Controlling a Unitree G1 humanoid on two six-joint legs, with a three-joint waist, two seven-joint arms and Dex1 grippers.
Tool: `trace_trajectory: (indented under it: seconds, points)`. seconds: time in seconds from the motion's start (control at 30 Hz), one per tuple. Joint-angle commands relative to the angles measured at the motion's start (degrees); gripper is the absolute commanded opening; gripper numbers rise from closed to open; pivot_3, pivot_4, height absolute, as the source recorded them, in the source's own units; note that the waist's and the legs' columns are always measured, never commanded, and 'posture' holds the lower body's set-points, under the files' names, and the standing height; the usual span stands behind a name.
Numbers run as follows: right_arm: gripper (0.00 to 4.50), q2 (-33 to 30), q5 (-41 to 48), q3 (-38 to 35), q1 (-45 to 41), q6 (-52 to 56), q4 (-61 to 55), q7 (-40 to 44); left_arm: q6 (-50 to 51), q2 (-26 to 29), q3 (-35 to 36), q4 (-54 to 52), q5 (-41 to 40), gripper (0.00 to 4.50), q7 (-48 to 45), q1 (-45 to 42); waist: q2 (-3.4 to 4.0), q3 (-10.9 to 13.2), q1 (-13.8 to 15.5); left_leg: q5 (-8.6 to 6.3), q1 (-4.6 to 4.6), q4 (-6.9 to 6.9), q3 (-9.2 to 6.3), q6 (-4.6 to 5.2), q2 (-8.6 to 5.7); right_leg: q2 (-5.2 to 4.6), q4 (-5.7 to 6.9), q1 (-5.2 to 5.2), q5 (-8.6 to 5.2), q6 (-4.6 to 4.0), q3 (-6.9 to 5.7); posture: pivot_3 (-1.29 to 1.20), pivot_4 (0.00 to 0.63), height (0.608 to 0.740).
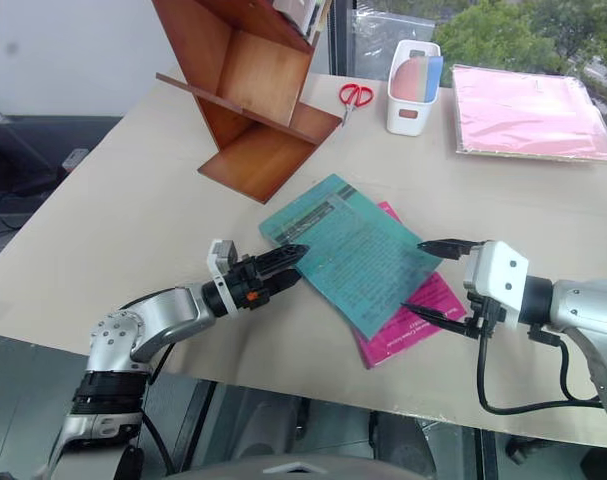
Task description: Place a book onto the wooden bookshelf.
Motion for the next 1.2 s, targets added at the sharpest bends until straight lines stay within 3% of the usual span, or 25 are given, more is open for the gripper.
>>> trace_trajectory:
  seconds: [0.03,0.2,0.3,0.47,0.57,0.6,0.87,1.07,1.2]
  points:
    - [4.37,-0.5,2.21,-2.95,0.12,0.76,-3.13,-0.77,-0.67,-2.61,-1.01,1.9,3.78,4.5,-2.74,0.35,0.14,-0.09,0.01,0.0,0.0,0.01,-0.01,0.0,0.0,0.0,0.0,0.01,0.0,0.01,0.0,0.0,0.15,0.74]
    - [4.37,0.01,5.05,-3.43,0.0,2.01,-4.79,-1.38,-1.22,-5.71,-0.04,4.48,8.69,4.5,-5.33,-0.8,0.66,-0.43,0.14,0.01,0.06,0.04,-0.05,0.01,-0.05,-0.01,-0.02,0.1,0.04,0.08,-0.03,0.0,0.15,0.74]
    - [4.41,0.71,7.2,-2.6,-0.87,2.84,-5.55,-2.11,-0.73,-6.38,0.79,5.3,10.29,3.79,-6.4,-1.29,0.79,-0.53,0.12,0.01,0.11,0.07,-0.03,0.01,-0.05,-0.01,-0.02,0.16,0.06,0.11,0.0,0.0,0.15,0.74]
    - [4.41,1.46,7.16,-0.89,-1.47,2.88,-5.18,-2.54,0.37,-7.24,2.07,6.06,12.29,1.81,-7.76,-1.73,0.89,-0.61,0.11,0.02,0.13,0.09,-0.03,0.02,-0.05,-0.01,-0.02,0.18,0.07,0.12,0.01,0.0,0.15,0.74]
    - [4.41,1.86,6.85,-0.26,-1.63,2.7,-4.85,-2.72,0.81,-7.41,3.13,5.97,12.89,0.31,-8.64,-1.77,0.9,-0.62,0.1,0.02,0.14,0.09,-0.04,0.02,-0.05,-0.01,-0.02,0.18,0.07,0.12,0.01,0.0,0.15,0.74]
    - [4.41,1.97,6.67,-0.03,-1.65,2.58,-4.68,-2.7,1.02,-7.26,3.73,5.6,12.44,0.06,-9.02,-1.72,0.9,-0.61,0.07,0.02,0.13,0.09,-0.03,0.02,-0.05,-0.01,-0.03,0.18,0.07,0.12,0.01,0.0,0.15,0.74]
    - [4.41,3.4,5.2,2.34,-3.58,1.31,-2.14,-2.42,2.02,-1.75,10.01,-3.09,6.78,0.02,-11.88,-0.24,0.64,-0.45,-0.61,0.01,0.06,0.05,-0.02,0.02,0.01,0.05,-0.13,0.08,0.07,0.12,0.06,0.0,0.15,0.74]
    - [4.41,5.48,5.04,3.75,-7.19,0.31,1.08,-2.39,-1.31,4.83,12.96,-8.2,10.23,0.02,-18.64,-6.84,0.36,-0.25,-0.17,0.01,-0.08,0.0,-0.02,0.02,0.03,0.07,-0.19,-0.03,0.07,0.12,0.02,0.0,0.15,0.74]
    - [4.41,7.25,5.15,4.39,-10.23,0.08,3.36,-2.65,-1.21,9.5,10.57,-11.18,15.25,0.02,-23.83,-12.88,0.11,-0.09,-0.08,0.01,-0.11,0.0,-0.02,0.02,0.0,0.04,-0.24,-0.03,0.07,0.12,0.01,0.0,0.15,0.74]
